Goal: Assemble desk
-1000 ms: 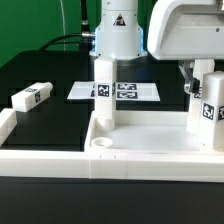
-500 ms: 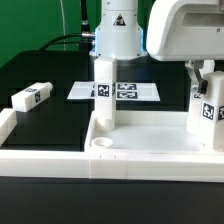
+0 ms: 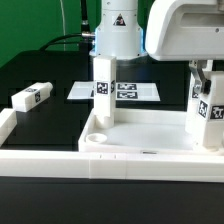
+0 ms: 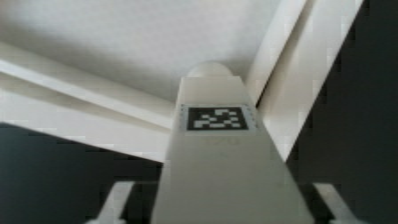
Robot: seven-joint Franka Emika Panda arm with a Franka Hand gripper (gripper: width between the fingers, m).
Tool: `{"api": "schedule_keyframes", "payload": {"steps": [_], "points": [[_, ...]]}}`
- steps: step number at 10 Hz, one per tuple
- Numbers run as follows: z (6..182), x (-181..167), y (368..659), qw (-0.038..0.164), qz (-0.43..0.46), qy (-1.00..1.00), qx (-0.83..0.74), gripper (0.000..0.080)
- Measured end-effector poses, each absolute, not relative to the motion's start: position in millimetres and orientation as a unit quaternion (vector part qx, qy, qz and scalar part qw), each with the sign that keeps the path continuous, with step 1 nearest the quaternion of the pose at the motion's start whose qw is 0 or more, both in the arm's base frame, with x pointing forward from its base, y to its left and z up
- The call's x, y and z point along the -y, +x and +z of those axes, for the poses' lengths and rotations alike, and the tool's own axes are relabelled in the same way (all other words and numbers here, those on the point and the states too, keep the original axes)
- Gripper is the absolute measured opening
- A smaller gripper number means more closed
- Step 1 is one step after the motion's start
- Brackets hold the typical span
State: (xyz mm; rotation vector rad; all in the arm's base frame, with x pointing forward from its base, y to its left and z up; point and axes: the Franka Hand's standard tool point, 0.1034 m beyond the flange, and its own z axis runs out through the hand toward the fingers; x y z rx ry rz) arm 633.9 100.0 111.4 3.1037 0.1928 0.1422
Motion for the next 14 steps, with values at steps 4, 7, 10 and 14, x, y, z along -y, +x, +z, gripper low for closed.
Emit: {"api": "schedule_keyframes", "payload": {"steps": [4, 7, 10, 14], "points": [[113.1, -98.9, 634.9, 0.003, 0.045, 0.993, 0.112, 0.0290], [111.8, -98.9, 633.8, -0.011, 0.042, 0.968, 0.249, 0.0290], [108.3, -100.4, 631.2, -0.022, 0.037, 0.923, 0.383, 0.0290], [107.6, -99.5, 631.5, -0.037, 0.025, 0.842, 0.537, 0.0290]]}}
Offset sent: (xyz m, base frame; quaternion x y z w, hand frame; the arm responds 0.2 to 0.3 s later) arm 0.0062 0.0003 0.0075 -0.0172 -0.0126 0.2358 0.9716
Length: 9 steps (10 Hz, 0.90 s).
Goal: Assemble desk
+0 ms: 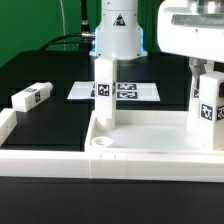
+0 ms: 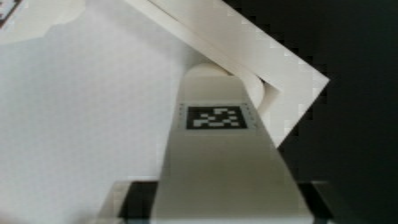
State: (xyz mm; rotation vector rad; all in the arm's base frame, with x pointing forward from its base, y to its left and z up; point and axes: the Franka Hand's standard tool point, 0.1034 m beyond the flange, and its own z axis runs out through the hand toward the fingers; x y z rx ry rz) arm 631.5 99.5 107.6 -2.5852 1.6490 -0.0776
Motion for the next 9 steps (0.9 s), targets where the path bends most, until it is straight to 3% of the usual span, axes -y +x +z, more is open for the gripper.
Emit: {"api": "schedule_keyframes", "payload": {"steps": [2, 4, 5, 6, 9], "points": [[107.5, -99.9, 631.4, 0.038, -0.024, -0.828, -0.559, 0.0290], [107.5, -99.9, 631.4, 0.037, -0.025, -0.840, -0.540, 0.0533], [107.5, -99.9, 631.4, 0.036, -0.026, -0.847, -0.529, 0.0533], [107.7, -99.9, 631.6, 0.036, -0.027, -0.865, -0.500, 0.0626], [107.9, -100.3, 631.8, 0.031, -0.032, -0.917, -0.396, 0.0648]]}}
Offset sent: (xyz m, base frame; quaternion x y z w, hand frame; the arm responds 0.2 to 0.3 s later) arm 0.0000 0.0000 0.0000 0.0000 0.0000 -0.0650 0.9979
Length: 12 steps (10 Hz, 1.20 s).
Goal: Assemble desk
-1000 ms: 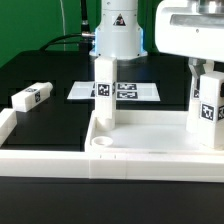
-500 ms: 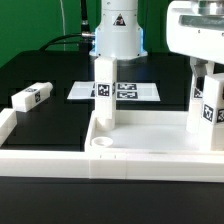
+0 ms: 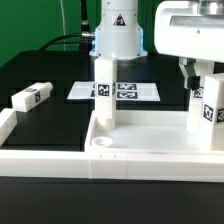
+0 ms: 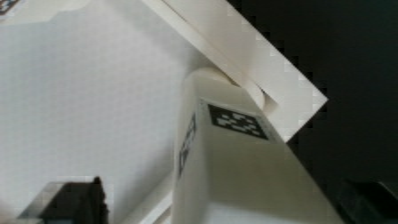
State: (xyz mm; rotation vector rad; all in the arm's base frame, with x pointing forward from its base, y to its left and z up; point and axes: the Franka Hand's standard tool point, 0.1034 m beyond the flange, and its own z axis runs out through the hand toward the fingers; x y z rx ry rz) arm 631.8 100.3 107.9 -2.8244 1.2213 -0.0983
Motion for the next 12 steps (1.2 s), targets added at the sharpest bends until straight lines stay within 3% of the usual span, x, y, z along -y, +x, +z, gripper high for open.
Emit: {"api": "schedule_keyframes", "payload": {"steps": [5, 12], "points": [[107.9, -99.8, 631.8, 0.022, -0.038, -0.981, -0.190, 0.0649], [106.2, -102.6, 630.3, -0.014, -0.040, -0.995, 0.090, 0.0649]]}}
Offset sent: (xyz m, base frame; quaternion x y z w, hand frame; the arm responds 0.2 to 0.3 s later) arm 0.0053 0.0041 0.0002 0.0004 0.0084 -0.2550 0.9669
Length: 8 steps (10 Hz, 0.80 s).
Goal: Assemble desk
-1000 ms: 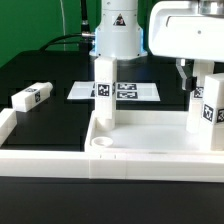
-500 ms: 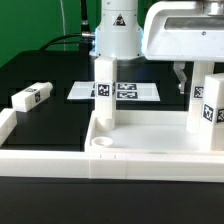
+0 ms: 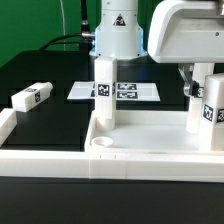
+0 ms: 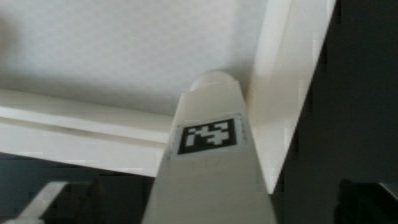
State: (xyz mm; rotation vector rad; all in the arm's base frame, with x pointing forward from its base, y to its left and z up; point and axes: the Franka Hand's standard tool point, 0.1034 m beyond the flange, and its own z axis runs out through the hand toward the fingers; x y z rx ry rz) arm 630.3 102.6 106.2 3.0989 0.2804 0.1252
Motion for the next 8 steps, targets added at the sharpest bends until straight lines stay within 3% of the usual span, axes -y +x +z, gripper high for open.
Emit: {"api": "schedule_keyframes", "payload": {"steps": [2, 5, 8], "points": [[106.1, -98.7, 630.9, 0.018, 0.039, 0.989, -0.141, 0.0649], [106.0, -98.8, 630.7, 0.018, 0.039, 0.990, -0.137, 0.0288], [106.0, -98.4, 630.8, 0.017, 0.039, 0.991, -0.123, 0.0288]]}}
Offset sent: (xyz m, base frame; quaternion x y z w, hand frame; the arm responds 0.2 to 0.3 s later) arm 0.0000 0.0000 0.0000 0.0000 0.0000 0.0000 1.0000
